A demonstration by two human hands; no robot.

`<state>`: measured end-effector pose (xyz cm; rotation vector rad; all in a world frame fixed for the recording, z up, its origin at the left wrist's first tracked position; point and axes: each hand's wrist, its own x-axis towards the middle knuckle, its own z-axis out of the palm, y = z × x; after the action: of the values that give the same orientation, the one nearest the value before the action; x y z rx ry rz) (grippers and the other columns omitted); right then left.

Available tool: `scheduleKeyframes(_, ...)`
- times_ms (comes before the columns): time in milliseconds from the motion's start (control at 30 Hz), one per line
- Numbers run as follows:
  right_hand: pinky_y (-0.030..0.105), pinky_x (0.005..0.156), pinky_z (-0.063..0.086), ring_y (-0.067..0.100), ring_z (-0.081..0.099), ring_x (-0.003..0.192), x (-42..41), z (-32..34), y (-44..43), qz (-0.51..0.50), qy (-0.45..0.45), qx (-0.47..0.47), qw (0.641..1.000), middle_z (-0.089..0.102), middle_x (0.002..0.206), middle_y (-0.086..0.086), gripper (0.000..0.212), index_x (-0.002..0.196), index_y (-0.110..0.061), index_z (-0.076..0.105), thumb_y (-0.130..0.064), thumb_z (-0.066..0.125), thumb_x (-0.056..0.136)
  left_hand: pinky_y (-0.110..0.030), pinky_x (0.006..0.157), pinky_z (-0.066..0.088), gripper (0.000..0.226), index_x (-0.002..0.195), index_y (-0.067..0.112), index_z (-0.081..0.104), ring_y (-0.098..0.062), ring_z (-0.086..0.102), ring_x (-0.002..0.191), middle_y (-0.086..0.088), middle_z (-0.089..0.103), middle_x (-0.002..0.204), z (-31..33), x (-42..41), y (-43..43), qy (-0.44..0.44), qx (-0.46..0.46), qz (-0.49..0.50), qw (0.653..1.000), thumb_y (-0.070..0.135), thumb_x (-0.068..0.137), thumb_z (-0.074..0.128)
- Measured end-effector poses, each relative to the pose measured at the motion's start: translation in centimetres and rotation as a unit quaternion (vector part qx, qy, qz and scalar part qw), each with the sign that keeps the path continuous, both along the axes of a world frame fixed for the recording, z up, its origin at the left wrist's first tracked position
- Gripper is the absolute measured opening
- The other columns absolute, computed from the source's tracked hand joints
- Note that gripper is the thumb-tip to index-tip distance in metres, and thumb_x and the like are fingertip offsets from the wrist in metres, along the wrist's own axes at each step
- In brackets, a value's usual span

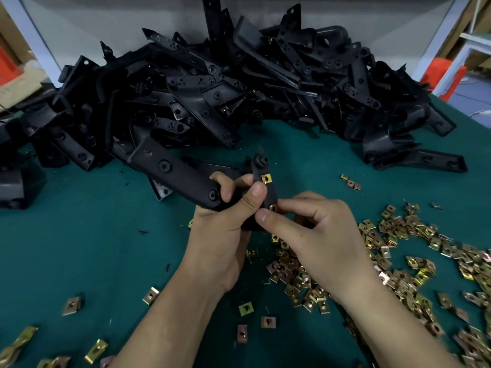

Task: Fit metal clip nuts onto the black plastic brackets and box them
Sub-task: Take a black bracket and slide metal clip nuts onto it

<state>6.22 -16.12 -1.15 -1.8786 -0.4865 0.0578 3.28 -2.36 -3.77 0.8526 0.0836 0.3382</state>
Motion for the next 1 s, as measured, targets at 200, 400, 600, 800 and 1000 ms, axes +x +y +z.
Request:
scheduleKeyframes(200, 0.009, 0.056, 0.039, -0.001, 0.058, 0.062, 0.0, 0.0, 0.0, -0.001, -0.016, 0.009, 1.000, 0.066, 0.067, -0.019, 0.010, 0.084, -0.029, 0.080, -0.037, 0.080, 0.080, -0.030, 0.084, 0.057, 0.031, 0.082, 0.018, 0.049, -0.015, 0.067, 0.096, 0.004, 0.067, 0.092, 0.2, 0.1, -0.3, 0.014, 0.003, 0.031, 0.999, 0.013, 0.072, 0.078)
scheduleKeyframes(400, 0.016, 0.055, 0.043, 0.002, 0.050, 0.058, 1.2, 1.1, -0.8, -0.056, -0.055, 0.041, 0.996, 0.070, 0.071, -0.015, 0.005, 0.084, -0.028, 0.078, -0.031, 0.080, 0.081, -0.038, 0.096, 0.056, 0.068, 0.141, 0.039, 0.042, -0.017, 0.068, 0.113, 0.001, 0.068, 0.118, 1.2, 0.0, 0.9, 0.043, -0.030, 0.140, 0.989, 0.008, 0.088, 0.072)
scheduleKeyframes(600, 0.029, 0.061, 0.049, 0.016, 0.056, 0.064, 2.9, 4.0, -1.1, -0.062, -0.066, -0.041, 0.995, 0.070, 0.076, -0.013, 0.020, 0.092, -0.031, 0.078, -0.046, 0.078, 0.078, -0.031, 0.084, 0.060, 0.053, 0.138, 0.035, 0.051, -0.014, 0.071, 0.102, 0.003, 0.067, 0.101, 2.3, -0.4, 2.0, 0.033, 0.045, 0.229, 0.972, 0.003, 0.098, 0.064)
scheduleKeyframes(800, 0.023, 0.057, 0.038, 0.008, 0.043, 0.056, 4.3, 7.8, -1.7, -0.033, -0.090, -0.051, 0.994, 0.064, 0.073, -0.016, 0.011, 0.089, -0.033, 0.078, -0.039, 0.080, 0.081, -0.034, 0.091, 0.059, 0.023, 0.118, 0.020, 0.057, -0.019, 0.070, 0.093, -0.001, 0.069, 0.085, 4.2, -1.3, 1.8, 0.025, -0.012, 0.244, 0.969, 0.010, 0.099, 0.064)
scheduleKeyframes(1000, 0.025, 0.066, 0.047, 0.010, 0.051, 0.063, 3.0, 10.7, -5.2, -0.031, -0.133, -0.012, 0.991, 0.064, 0.066, -0.021, 0.030, 0.078, -0.058, 0.073, -0.029, 0.083, 0.081, -0.023, 0.086, 0.058, 0.008, 0.095, 0.016, 0.067, -0.009, 0.072, 0.094, 0.002, 0.071, 0.102, 6.5, -1.8, 0.6, 0.070, 0.003, 0.214, 0.974, 0.008, 0.097, 0.067)
